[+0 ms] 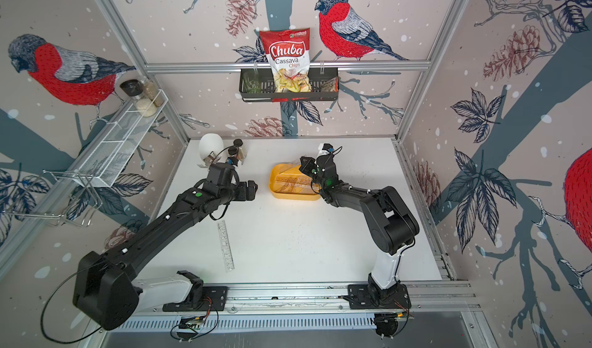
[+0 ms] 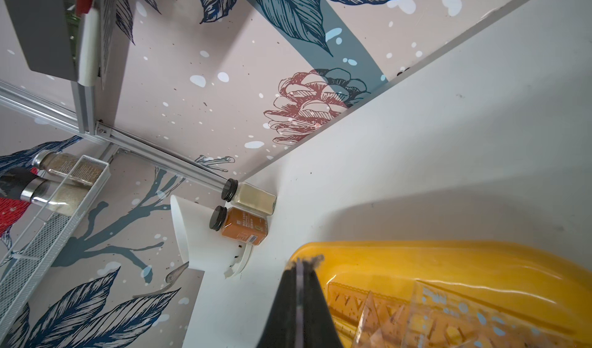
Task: Put the scattered rulers into the storage box
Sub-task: Place the ruler in the storage box.
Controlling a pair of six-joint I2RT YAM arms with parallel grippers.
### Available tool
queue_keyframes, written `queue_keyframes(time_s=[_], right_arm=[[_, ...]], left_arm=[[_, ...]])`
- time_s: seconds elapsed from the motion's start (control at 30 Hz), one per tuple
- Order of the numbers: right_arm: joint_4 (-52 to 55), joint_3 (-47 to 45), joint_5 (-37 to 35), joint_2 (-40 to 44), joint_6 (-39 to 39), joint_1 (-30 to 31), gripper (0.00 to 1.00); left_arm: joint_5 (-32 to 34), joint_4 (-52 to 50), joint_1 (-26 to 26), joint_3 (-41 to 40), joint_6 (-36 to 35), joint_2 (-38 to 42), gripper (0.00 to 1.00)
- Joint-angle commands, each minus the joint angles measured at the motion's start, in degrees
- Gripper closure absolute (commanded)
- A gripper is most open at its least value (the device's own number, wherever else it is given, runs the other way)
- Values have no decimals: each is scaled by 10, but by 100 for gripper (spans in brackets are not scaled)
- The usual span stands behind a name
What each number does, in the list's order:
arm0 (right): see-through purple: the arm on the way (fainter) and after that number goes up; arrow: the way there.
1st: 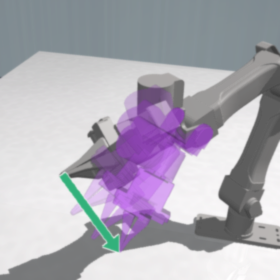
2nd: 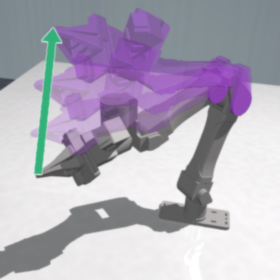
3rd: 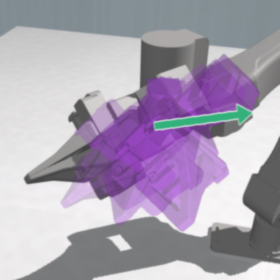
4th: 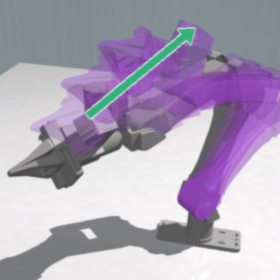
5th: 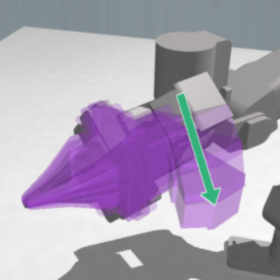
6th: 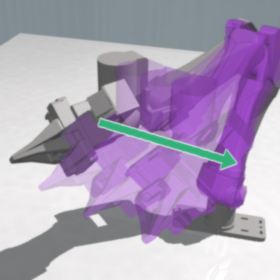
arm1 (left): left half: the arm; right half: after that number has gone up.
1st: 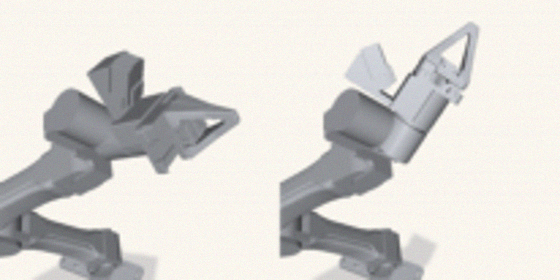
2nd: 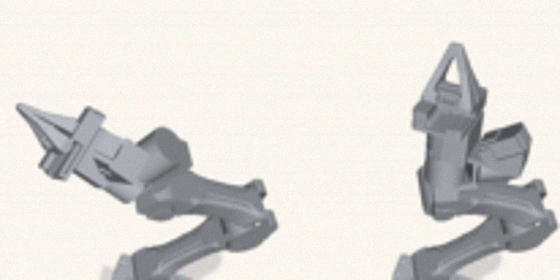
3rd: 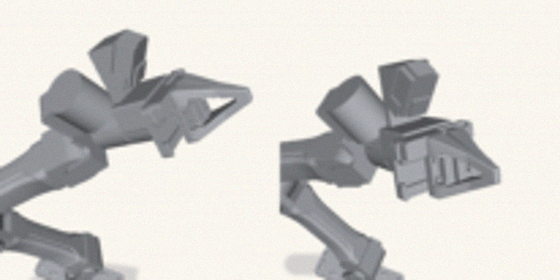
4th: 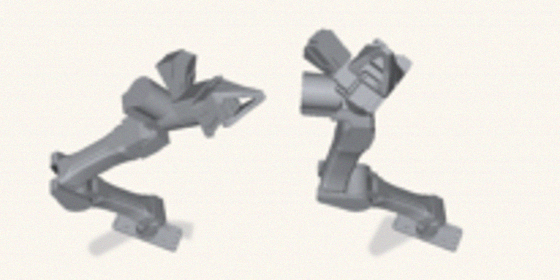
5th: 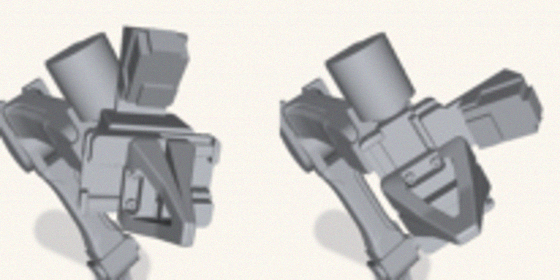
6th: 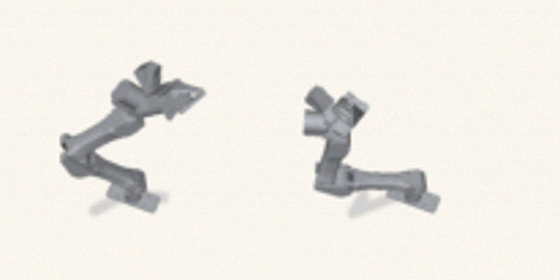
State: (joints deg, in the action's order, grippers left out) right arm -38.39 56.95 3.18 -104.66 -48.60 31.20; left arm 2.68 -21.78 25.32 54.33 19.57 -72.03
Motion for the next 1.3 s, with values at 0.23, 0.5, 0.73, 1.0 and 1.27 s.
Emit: queue_keyframes(time_s=[0.23,0.5,0.73,1.0,1.27], right_arm=[[32,41,10,-51,-2,13,99],[35,48,19,-76,-3,15,97],[56,62,23,-80,16,16,84],[95,73,16,-63,49,10,55],[118,45,1,-8,83,-2,42]], left_arm=[[7,16,-1,-8,4,-3,6],[8,14,-4,-7,5,-8,6],[8,12,-5,-6,3,-11,6],[9,12,-7,-5,3,-11,6],[14,11,-12,-5,0,-12,6]])
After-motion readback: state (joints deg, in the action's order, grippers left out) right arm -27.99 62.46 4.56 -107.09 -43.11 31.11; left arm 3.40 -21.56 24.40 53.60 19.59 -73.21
